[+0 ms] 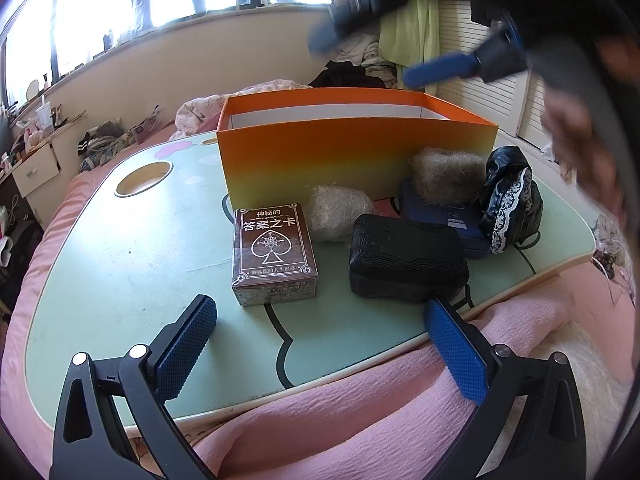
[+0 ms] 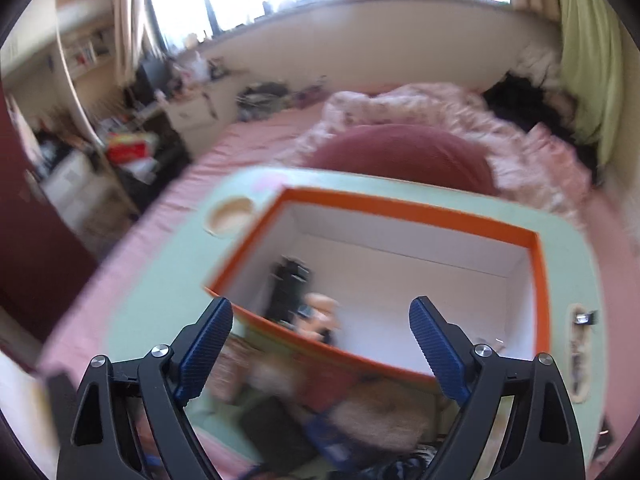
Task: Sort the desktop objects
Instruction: 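Reach into the orange box and grasp the cartoon figurine with the right tool, then carry the figurine out and set it beside the wrapped ball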
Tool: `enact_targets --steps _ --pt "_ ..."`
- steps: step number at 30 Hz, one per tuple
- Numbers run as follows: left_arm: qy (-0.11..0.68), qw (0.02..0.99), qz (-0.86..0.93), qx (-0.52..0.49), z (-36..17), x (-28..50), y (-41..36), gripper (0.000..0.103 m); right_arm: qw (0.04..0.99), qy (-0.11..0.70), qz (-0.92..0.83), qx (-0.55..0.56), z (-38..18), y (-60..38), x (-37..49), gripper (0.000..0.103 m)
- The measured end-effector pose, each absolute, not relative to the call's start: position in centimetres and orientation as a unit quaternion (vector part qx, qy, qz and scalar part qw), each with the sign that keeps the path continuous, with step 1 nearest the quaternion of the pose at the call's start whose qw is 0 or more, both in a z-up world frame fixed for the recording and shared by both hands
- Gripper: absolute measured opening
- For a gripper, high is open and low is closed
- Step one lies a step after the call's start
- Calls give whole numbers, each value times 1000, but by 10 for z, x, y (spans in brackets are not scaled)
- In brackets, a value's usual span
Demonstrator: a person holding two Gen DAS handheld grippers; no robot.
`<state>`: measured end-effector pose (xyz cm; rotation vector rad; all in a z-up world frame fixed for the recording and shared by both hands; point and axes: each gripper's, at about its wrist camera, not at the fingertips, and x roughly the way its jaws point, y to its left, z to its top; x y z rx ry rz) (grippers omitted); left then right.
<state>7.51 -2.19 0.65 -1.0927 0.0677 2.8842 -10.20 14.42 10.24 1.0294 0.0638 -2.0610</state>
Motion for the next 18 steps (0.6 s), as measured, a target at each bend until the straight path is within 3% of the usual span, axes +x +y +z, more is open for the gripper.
enact_targets --steps 1,2,3,5,11,13,14,18 --pt "22 28 935 -354 6 74 -22 103 402 16 -807 433 104 140 -113 90" --pt "22 28 935 -354 6 74 -22 103 393 13 -793 466 100 133 -127 82" --pt "22 28 935 -354 7 75 -22 103 387 15 -782 488 96 127 -135 67" --pt "22 28 935 -354 7 75 -22 103 382 21 -736 558 74 112 -156 49" --pt "21 27 935 -354 7 76 -21 103 346 107 -699 616 30 76 -162 48" --pt "21 28 935 -353 6 75 -21 103 341 121 -712 602 31 72 -159 39" --pt "21 28 935 -353 6 74 -21 103 338 121 -714 601 30 71 -159 26" --pt "20 27 935 -353 7 75 -20 103 351 89 -729 581 39 83 -158 26"
